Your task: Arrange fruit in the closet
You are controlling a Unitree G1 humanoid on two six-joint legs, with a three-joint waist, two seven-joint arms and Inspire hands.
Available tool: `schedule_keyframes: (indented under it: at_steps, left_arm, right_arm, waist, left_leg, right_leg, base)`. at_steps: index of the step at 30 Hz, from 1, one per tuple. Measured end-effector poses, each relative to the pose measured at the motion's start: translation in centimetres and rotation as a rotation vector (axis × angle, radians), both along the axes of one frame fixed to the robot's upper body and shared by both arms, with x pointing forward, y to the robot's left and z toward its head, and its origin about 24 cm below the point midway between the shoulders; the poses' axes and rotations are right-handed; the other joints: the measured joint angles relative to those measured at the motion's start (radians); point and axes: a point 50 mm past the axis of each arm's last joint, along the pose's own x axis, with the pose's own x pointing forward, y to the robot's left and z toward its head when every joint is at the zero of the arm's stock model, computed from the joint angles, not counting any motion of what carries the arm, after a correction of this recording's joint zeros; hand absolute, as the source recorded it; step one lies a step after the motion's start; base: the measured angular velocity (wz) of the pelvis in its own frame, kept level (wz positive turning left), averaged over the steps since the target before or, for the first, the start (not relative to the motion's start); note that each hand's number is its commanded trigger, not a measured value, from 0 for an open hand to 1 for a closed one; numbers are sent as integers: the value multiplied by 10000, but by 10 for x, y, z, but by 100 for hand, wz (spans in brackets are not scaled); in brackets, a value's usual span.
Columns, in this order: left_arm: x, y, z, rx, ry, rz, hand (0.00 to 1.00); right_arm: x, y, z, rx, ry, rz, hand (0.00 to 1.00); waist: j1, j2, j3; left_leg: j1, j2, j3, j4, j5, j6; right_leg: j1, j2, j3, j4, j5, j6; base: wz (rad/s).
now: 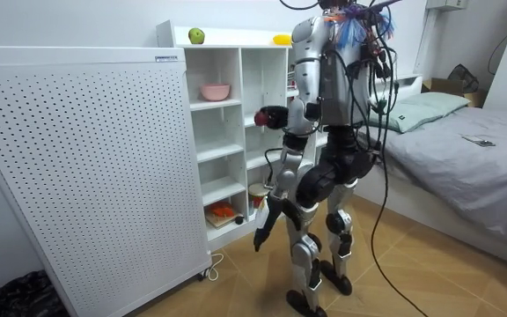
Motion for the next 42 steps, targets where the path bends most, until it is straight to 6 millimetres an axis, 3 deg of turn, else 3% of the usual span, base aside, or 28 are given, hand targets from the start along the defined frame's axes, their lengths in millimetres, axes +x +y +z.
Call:
schedule_keyframes:
  at_steps: [5,10,14,18,21,25,30,42]
  left_arm:
    - [-2,-11,-3,-199,205,39,0]
    - [-1,-17,-3,-156,285,-334,0]
    - [4,-33,-4,-435,144,-875,0]
    - [8,-39,-2,-565,-96,-1085,0]
    - [8,-37,-2,-604,-121,-886,0]
    - [11,-32,0,-462,-318,-638,0]
    - [12,-31,0,-416,-403,-573,0]
    - [20,-29,4,-255,-969,-709,0]
  right_arm:
    - [-2,-6,-17,2429,1031,-1108,100]
    - [-2,-12,-31,4340,1901,-2272,100]
    - [2,-22,-32,5630,2079,-3154,100]
    - [9,-30,-28,6531,2057,-3732,100]
    - [21,-36,-19,6569,1877,-3833,100]
    - [48,-53,19,6909,898,-3815,100]
    - [71,-73,57,7815,38,-4687,100]
    - [86,-102,105,7804,-918,-5346,100]
  waist:
    - [257,249,104]
    - [445,261,100]
    - [466,252,100]
    - [508,178,115]
    - [504,118,123]
    - [525,-43,188]
    - [588,-111,230]
    - [740,-234,302]
  left_leg:
    - [-1337,-51,182,766,-46,62]
    - [-2604,-131,237,1489,-23,58]
    - [-3448,-302,231,1541,262,90]
    - [-4087,-292,217,1557,431,9]
    - [-4546,-303,235,1583,554,33]
    - [-5268,-309,209,1780,619,6]
    - [-5488,-280,321,1857,614,-2]
    - [-5867,-274,455,1994,584,4]
  right_leg:
    - [-1538,-222,79,1020,-138,-172]
    - [-2935,-486,63,1961,-416,-271]
    - [-3948,-808,107,2501,-444,-322]
    - [-4589,-818,120,2547,-357,-344]
    - [-5102,-872,93,2675,-289,-443]
    - [-5824,-910,66,2926,-264,-620]
    - [-6053,-885,86,3009,-285,-686]
    - [-6470,-1033,42,3211,-433,-689]
  base:
    - [-8]
    - [7]
    - [14]
    - [6]
    - [3]
    - [9]
    - [2]
    - [3]
